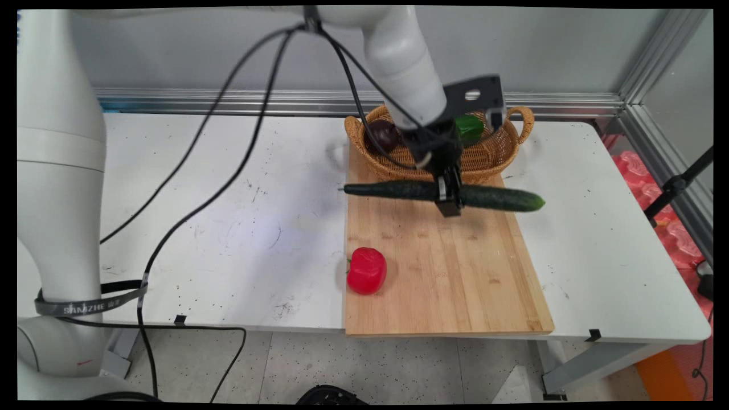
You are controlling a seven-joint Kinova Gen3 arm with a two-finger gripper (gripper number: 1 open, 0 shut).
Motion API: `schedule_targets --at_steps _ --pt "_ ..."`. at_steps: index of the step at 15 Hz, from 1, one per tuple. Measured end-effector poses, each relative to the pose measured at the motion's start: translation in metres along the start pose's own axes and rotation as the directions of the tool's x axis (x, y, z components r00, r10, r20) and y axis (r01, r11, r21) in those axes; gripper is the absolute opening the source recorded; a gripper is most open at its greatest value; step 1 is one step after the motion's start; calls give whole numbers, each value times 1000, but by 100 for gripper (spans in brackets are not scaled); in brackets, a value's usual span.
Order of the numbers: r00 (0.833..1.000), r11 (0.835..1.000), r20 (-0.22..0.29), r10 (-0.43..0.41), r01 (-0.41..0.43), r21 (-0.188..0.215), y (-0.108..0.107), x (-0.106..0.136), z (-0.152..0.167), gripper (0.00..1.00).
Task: Place the picked object in the vegetable basket
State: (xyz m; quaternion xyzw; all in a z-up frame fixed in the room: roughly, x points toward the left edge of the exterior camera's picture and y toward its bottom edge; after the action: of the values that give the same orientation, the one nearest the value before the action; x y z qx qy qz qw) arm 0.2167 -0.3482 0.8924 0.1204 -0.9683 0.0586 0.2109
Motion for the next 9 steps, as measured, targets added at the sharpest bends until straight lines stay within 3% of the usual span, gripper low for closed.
schedule_targets --at_steps 4,9 --pt "998 998 -23 -52 53 34 -9 6 -47 0" --pt "990 981 -21 -138 139 132 -40 4 -73 0"
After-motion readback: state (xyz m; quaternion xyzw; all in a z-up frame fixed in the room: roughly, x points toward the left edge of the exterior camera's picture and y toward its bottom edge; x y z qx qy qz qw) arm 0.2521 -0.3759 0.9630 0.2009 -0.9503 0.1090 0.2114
